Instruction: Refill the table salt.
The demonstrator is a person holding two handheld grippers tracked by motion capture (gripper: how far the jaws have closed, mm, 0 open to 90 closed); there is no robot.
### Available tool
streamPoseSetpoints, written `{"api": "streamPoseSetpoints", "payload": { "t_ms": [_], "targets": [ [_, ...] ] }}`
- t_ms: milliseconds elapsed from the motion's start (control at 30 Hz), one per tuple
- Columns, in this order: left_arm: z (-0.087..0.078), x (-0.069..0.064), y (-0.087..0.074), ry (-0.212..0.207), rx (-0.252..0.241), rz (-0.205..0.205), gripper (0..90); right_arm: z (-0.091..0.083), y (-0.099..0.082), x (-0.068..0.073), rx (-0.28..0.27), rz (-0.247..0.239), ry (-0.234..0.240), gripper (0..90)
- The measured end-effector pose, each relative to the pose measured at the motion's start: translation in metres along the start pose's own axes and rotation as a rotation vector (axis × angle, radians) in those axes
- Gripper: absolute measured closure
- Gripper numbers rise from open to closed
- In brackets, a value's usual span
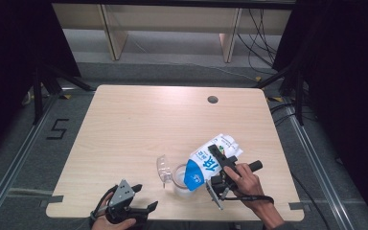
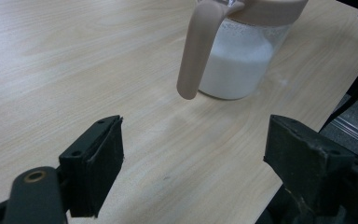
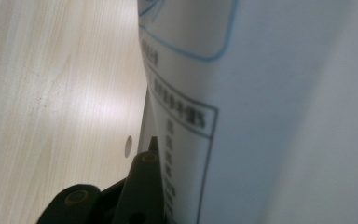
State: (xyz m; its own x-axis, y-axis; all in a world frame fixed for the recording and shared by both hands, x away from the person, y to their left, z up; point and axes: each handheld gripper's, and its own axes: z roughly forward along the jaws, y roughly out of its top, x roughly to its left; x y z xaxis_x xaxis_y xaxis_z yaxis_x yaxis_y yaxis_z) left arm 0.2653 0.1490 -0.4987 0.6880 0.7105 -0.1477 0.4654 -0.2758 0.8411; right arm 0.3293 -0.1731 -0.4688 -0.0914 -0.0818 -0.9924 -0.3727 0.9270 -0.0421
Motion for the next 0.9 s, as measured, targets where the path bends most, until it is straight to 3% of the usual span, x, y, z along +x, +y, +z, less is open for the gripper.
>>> {"api": "streamPoseSetpoints", "payload": {
  "t_ms": [100,133,200,267,300,400,467,567,633,700,767,833,900],
  "targets": [
    [0.0000,-0.0002,-0.0001,0.000,-0.001,-0.004,19.0,0.0007,-0.0002,-0.0023,-0.014,-0.018,-0.003,74.6],
    [0.0001,-0.0002,-0.0001,0.000,-0.002,-0.005,19.0,0.0010,-0.0007,-0.0008,-0.014,0.010,0.007,74.6],
    [0.0001,-0.0002,-0.0001,0.000,-0.002,-0.006,19.0,0.0008,-0.0006,-0.0042,-0.018,-0.020,-0.002,74.7],
    [-0.0003,0.0008,0.0004,-0.003,0.001,0.015,19.0,0.0006,-0.0018,-0.0009,-0.011,0.038,0.012,74.7],
    [-0.0002,0.0001,0.0000,0.000,0.000,0.002,19.0,-0.0003,-0.0021,-0.0006,0.001,0.054,0.012,74.7],
    [-0.0002,0.0002,0.0001,-0.001,0.001,0.005,19.0,0.0012,-0.0028,-0.0062,-0.023,0.001,0.009,74.7],
    [0.0000,-0.0002,-0.0002,0.000,0.000,-0.004,19.0,0.0004,-0.0040,-0.0018,-0.004,0.070,0.021,74.7],
    [0.0000,0.0004,-0.0001,-0.003,0.002,0.005,19.0,0.0007,-0.0046,-0.0032,-0.011,0.068,0.025,74.7],
    [0.0006,0.0000,-0.0003,-0.002,-0.002,-0.006,19.0,0.0012,-0.0049,-0.0064,-0.021,0.037,0.015,74.8],
    [0.0007,-0.0001,-0.0004,-0.002,-0.002,-0.009,19.0,0.0006,-0.0063,-0.0030,-0.004,0.093,0.026,74.8],
    [0.0008,0.0001,-0.0003,-0.002,-0.002,-0.006,19.0,0.0016,-0.0069,-0.0055,-0.016,0.067,0.022,74.8],
    [0.0006,-0.0001,-0.0003,-0.002,0.000,-0.005,19.0,0.0016,-0.0080,-0.0046,-0.012,0.096,0.024,74.8],
    [-0.0003,0.0006,0.0002,0.000,0.003,0.011,19.0,0.0014,-0.0085,-0.0100,-0.019,0.044,0.022,74.8]
  ]
}}
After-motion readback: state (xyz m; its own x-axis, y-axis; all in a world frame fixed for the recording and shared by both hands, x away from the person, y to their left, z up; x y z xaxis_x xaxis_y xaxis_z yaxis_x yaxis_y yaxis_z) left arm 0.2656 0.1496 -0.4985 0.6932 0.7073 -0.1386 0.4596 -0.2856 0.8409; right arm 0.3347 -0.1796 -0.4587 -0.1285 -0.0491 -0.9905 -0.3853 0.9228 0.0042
